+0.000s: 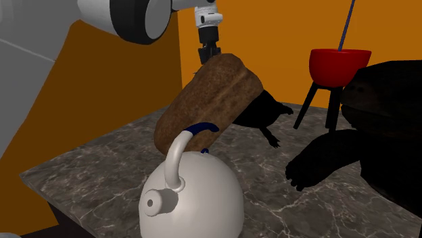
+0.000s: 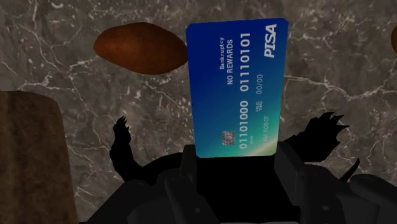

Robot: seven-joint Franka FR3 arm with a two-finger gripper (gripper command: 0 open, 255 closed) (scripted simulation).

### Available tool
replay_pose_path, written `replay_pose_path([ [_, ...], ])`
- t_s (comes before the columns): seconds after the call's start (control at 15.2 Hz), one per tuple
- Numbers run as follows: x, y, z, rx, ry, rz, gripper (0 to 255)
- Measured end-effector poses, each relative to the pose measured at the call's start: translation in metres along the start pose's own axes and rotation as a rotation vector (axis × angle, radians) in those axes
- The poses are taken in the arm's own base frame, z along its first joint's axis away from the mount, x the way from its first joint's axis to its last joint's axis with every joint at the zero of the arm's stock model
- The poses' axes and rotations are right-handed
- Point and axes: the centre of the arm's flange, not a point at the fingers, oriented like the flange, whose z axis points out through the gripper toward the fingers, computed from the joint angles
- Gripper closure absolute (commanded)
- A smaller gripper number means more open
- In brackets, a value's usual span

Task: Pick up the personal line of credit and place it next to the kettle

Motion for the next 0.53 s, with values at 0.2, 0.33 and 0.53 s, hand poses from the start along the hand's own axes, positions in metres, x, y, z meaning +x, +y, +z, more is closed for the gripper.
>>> replay_pose_path([
  [0.2, 0.003, 0.001, -0.016, 0.000, 0.000, 0.000, 255],
  [0.33, 0.005, 0.001, -0.026, 0.000, 0.000, 0.000, 255],
  [0.53, 0.007, 0.002, -0.041, 0.001, 0.000, 0.000, 255],
])
